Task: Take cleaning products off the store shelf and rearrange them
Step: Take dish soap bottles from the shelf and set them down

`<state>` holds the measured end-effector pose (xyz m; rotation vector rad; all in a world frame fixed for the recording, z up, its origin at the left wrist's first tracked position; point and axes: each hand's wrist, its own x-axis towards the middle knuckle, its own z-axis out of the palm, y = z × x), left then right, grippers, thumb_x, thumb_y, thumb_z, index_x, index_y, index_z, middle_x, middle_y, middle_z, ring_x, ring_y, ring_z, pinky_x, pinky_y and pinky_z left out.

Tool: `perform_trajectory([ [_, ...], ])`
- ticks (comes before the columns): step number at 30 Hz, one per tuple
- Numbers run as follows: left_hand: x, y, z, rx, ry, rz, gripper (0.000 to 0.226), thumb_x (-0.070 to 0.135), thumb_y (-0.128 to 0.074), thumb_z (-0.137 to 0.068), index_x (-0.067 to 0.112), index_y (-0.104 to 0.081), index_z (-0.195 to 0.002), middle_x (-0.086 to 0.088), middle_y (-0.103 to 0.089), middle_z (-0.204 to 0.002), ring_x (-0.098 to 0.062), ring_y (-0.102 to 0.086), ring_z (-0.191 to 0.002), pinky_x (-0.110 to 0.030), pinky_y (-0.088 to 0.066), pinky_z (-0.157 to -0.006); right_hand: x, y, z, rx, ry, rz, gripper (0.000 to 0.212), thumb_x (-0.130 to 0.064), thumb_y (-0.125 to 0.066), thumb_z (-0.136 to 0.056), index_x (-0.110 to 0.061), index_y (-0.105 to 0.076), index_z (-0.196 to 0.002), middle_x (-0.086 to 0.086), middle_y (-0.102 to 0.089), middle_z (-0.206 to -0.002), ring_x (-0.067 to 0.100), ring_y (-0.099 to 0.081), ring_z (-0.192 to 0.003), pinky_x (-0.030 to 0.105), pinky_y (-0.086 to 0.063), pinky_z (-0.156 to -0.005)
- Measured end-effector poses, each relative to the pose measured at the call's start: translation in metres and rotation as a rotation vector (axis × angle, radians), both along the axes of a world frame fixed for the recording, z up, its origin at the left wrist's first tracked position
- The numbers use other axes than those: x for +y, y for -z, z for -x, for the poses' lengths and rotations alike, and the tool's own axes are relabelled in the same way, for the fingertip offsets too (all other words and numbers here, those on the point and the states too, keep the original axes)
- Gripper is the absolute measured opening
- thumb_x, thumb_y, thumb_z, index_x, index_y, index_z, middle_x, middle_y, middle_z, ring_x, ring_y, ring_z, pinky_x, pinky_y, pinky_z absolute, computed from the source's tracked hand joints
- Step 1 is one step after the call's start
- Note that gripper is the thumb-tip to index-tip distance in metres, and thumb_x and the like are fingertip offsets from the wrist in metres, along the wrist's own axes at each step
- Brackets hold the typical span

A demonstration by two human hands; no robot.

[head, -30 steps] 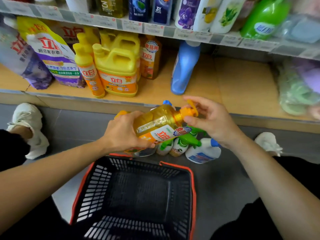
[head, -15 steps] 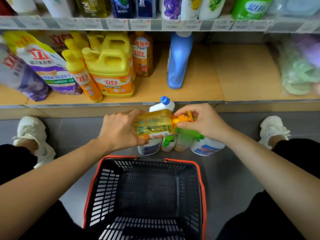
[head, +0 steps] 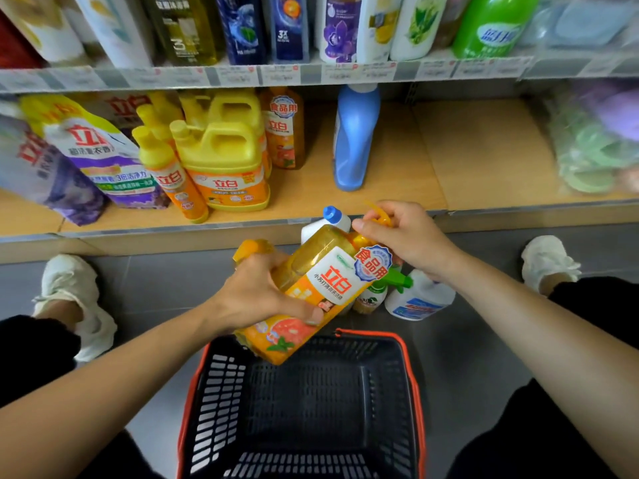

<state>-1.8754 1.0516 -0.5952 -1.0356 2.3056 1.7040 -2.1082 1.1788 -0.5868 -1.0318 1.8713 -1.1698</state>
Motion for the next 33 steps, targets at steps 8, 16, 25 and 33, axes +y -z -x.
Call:
perform_trajectory([
  [8,-0.006,0.006,-0.005,0.054,0.169,-0.308,0.065,0.024,-0.093,-0.059,0.011,-0.069,-0.117,-0.011,-0.076,-0.111,-0.032,-0.074,-0.100,-0.041,-0.061,-0.083,0.007,-0.011,-0.002,-0.004,-0.121,0.097,0.048,-0.049,-0.069,-0.079,-0.002,-0.065,-0.085,-0.002,-0.061,-0.061,0.002,-0.057,-0.051,0.017,-0.041,-0.045],
  [16,0.015,0.007,0.001,-0.039,0.014,0.532,0.077,0.086,-0.071,-0.035,0.047,-0.057,-0.100,0.025,-0.064,-0.082,-0.001,-0.063,-0.083,-0.035,-0.052,-0.077,0.006,-0.012,-0.001,0.184,-0.068,0.003,0.030,-0.032,-0.073,-0.088,-0.004,-0.067,-0.078,0.018,-0.066,-0.072,0.011,-0.053,-0.062,0.031,-0.042,-0.062],
  [25,0.016,0.014,0.001,-0.037,-0.073,0.935,0.097,0.094,-0.055,-0.040,0.040,-0.058,-0.121,0.008,-0.072,-0.090,-0.027,-0.071,-0.081,-0.031,-0.040,-0.064,0.009,-0.009,-0.008,0.380,-0.032,0.052,0.035,-0.051,-0.055,-0.095,-0.019,-0.068,-0.099,0.006,-0.066,-0.080,0.021,-0.061,-0.068,0.042,-0.049,-0.064],
  [33,0.017,0.012,0.002,-0.091,-0.071,0.960,0.100,0.094,-0.053,-0.040,0.037,-0.061,-0.121,0.008,-0.073,-0.088,-0.028,-0.071,-0.078,-0.030,-0.038,-0.064,0.013,-0.012,-0.001,0.510,0.012,0.289,0.031,-0.023,-0.062,-0.098,0.003,-0.075,-0.087,0.016,-0.071,-0.078,0.032,-0.065,-0.073,0.048,-0.051,-0.064],
])
